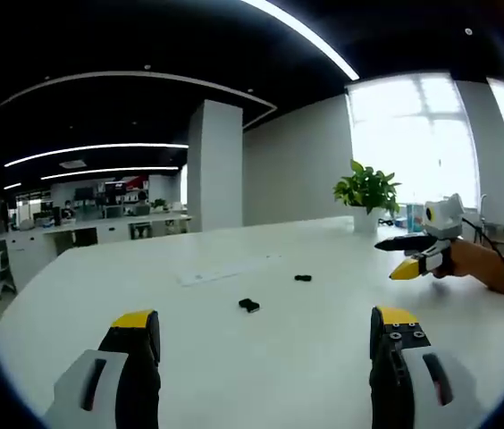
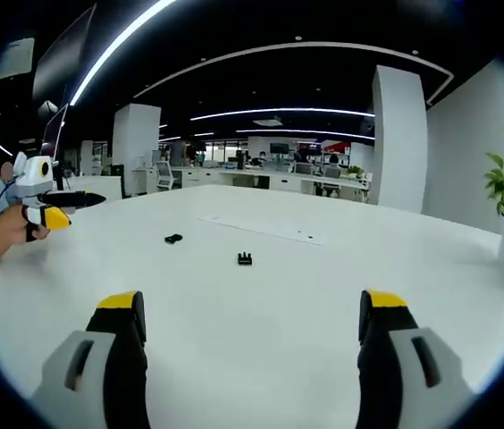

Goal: Snap the two parts of the plastic buckle together until the buckle closes and remains connected.

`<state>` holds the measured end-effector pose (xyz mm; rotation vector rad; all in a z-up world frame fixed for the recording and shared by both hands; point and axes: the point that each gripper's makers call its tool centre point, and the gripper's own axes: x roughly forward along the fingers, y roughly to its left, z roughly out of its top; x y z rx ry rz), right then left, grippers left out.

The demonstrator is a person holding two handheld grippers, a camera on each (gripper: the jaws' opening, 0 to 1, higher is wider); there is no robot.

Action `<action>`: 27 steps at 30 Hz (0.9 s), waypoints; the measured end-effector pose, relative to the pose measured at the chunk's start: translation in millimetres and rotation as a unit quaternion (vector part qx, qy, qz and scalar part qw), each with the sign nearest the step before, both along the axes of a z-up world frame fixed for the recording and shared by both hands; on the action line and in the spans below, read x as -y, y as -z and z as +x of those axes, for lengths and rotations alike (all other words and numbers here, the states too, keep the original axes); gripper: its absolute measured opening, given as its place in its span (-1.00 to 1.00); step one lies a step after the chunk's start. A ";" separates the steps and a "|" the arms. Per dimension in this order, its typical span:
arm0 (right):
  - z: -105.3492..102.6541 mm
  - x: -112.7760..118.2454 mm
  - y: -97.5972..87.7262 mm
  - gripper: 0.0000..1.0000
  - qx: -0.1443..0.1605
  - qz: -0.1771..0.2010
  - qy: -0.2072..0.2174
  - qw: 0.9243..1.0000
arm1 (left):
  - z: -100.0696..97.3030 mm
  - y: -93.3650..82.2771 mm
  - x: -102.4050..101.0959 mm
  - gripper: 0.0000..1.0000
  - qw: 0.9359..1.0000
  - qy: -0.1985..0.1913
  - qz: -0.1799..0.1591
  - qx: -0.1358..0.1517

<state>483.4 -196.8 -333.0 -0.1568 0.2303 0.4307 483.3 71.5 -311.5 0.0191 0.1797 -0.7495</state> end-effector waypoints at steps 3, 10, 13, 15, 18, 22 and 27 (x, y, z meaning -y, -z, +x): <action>-1.1 -1.9 -0.3 0.99 0.000 0.001 -0.004 1.000 | 0.1 -3.2 -2.0 0.99 1.000 -0.002 0.000 0.005; -10.2 1.0 -1.2 0.99 -0.002 0.028 0.003 1.000 | 0.1 6.5 -8.2 0.99 1.000 -0.001 -0.017 -0.022; -22.5 2.0 -1.9 0.99 0.003 0.025 0.001 1.000 | 0.1 4.0 -8.8 0.99 0.999 -0.001 -0.025 -0.022; -18.8 4.7 -4.1 0.99 0.008 0.030 0.005 1.000 | -1.2 3.5 -6.9 0.99 0.999 0.001 -0.027 -0.023; -17.7 5.0 -4.9 0.99 0.009 0.031 0.008 0.999 | -2.8 4.7 -2.9 0.99 1.000 0.004 -0.016 -0.018; -21.2 -0.6 -8.3 0.99 0.015 0.027 0.006 1.000 | -4.6 4.1 -1.5 0.99 1.000 0.007 -0.010 -0.015; -22.0 -5.1 -6.6 0.99 0.014 0.025 0.008 1.000 | -3.3 4.1 -2.2 0.99 1.000 0.005 -0.015 -0.016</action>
